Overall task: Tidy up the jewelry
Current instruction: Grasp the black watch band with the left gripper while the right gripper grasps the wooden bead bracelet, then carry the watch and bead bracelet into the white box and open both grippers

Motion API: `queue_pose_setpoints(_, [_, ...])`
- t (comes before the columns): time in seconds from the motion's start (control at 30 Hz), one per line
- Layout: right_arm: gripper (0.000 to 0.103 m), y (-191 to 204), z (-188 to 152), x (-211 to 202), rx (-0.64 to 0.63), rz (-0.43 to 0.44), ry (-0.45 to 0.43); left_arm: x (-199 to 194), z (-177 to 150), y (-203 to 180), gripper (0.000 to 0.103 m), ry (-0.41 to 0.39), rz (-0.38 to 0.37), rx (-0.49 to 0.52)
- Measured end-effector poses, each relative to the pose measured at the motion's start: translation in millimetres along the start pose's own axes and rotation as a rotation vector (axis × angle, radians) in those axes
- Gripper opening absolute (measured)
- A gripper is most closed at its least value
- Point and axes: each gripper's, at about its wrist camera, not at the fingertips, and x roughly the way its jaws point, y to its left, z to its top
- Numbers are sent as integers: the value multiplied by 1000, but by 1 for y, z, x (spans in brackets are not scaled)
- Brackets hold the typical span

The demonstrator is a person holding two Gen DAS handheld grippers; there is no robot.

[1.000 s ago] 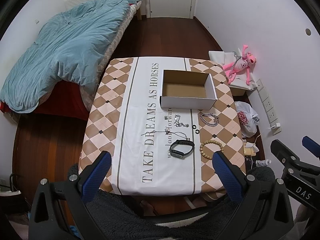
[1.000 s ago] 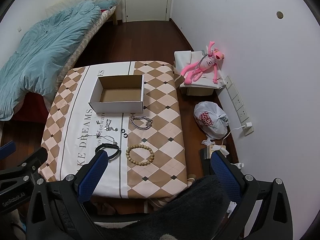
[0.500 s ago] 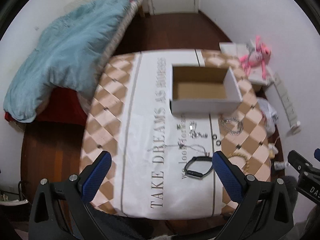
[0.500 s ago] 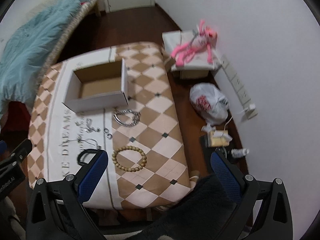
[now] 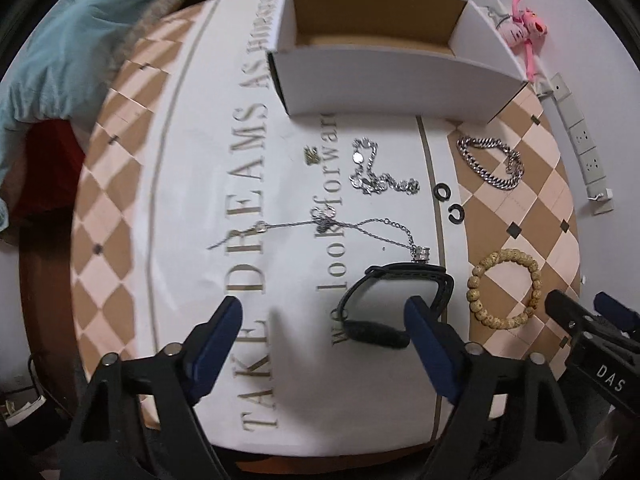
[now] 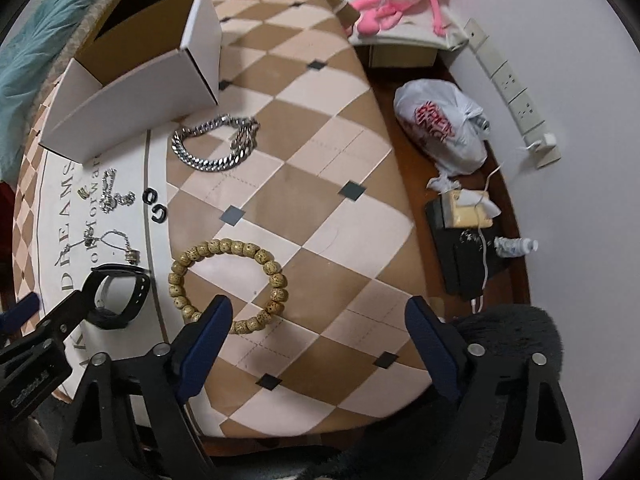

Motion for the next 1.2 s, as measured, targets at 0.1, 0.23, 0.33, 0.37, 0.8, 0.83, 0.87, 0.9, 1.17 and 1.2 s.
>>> queue_pose_setpoints(0.1, [82,5,1,8,-2,7,9,11,4,-4,79,8,-16,-7])
queue_pose_setpoints(0.23, [74,10,2,16,-10,10,18,20,7,-4,49,22,-35,-12])
queue_pose_setpoints(0.33, [63,14,2,24,-14,21,38,25,6,-3,33,21,-45,-14])
queue_pose_setpoints(0.37, [61,15,0,23,-18,18,29,24,6,-4,30,12,-50,-8])
queue_pose_setpoints(0.8, [9,15,-9,8,-13,109,-44,11,-5,-8,4,-42,-56,12])
queue_pose_setpoints(0.83, [9,16,-10,4,-14,123,-52,8,-5,-9,4,-45,-57,9])
queue_pose_setpoints(0.87, [9,17,-11,-3,-17,143,-64,5,-6,-8,4,-50,-60,7])
queue_pose_setpoints(0.9, [9,18,-11,-11,-23,158,-78,0,-6,-7,4,-54,-64,6])
queue_pose_setpoints(1.17, [9,29,-2,-68,-77,246,-178,-43,-14,16,4,-124,-107,-1])
queue_pose_setpoints(1.2, [9,30,2,-73,-81,254,-184,-53,-15,19,4,-139,-116,-3])
